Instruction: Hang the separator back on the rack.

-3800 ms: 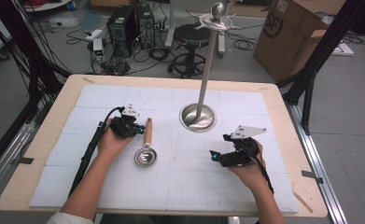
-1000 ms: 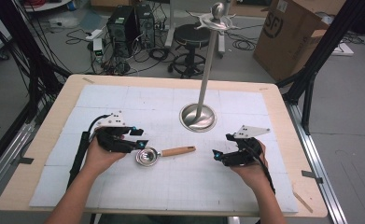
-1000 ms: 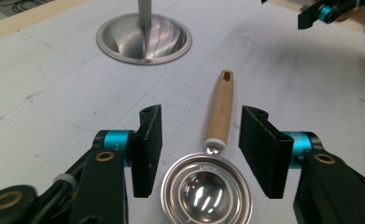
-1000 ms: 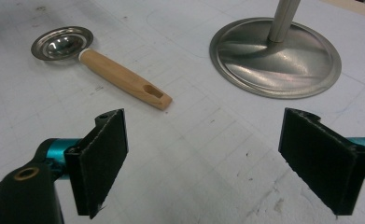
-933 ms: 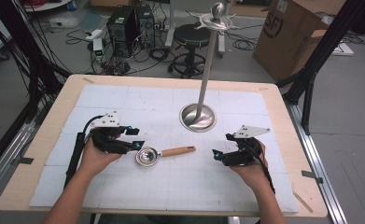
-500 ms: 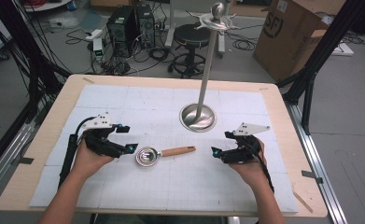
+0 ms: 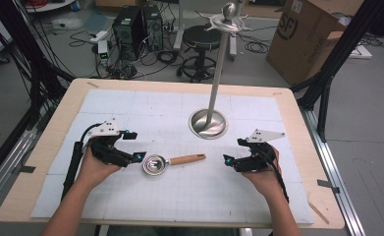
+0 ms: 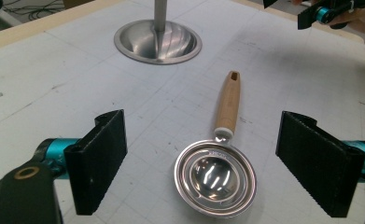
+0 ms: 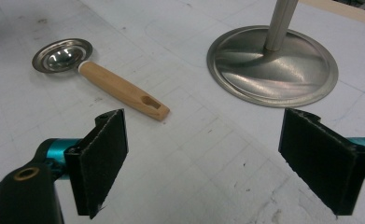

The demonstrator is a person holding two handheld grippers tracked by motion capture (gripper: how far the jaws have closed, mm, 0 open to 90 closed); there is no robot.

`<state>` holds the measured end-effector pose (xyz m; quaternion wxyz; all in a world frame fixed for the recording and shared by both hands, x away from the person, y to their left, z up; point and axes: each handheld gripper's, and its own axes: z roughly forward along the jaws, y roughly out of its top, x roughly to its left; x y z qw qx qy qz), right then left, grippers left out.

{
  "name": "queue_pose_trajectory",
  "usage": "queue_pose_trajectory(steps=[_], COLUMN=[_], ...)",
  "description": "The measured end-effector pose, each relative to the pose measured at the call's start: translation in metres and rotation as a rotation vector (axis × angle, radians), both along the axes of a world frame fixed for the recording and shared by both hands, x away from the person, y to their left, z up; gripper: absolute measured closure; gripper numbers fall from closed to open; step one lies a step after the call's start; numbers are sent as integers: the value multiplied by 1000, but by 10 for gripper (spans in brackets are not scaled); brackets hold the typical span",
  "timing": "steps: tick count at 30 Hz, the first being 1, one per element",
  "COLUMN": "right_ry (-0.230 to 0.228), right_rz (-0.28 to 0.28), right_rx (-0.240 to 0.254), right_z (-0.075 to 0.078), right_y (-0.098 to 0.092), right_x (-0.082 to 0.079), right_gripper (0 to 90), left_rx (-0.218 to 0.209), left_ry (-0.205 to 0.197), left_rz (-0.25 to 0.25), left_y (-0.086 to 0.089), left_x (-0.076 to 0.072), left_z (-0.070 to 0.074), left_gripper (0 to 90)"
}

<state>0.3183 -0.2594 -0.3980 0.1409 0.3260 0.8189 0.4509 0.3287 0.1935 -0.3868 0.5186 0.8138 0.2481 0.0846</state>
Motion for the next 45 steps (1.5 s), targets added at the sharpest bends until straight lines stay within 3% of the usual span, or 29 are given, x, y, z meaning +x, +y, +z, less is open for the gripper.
queue_pose_trajectory(steps=[7,11,16,17,18,24,28,30,38,45], right_ry=[-12,-10,-16,-14,-14,-15,-11,-14,-13,-8], right_rz=[4,1,13,10,10,15,12,13,17,14], right_rx=[-3,-1,-8,0,0,0,3,3,-5,-8], right_z=[1,2,2,2,2,2,3,3,2,3], right_y=[0,0,1,1,1,2,1,1,2,2], right_x=[0,-2,-2,-1,-1,-2,-3,-3,-3,-4], right_gripper=[145,145,145,145,145,145,145,145,145,145], left_rx=[7,57,89,121,121,220,236,281,333,430], left_ry=[-5,2,17,26,26,36,62,61,100,132], left_rz=[2,-11,-41,-53,-53,-104,-117,-123,-135,-183], left_y=[-6,-15,-29,-39,-39,-73,-82,-86,-96,-110], left_x=[-1,-1,-1,0,0,6,11,14,22,28], left_z=[3,0,-3,-6,-6,-5,-6,-6,-8,-12], left_gripper=[179,190,212,213,214,222,237,238,293,341])
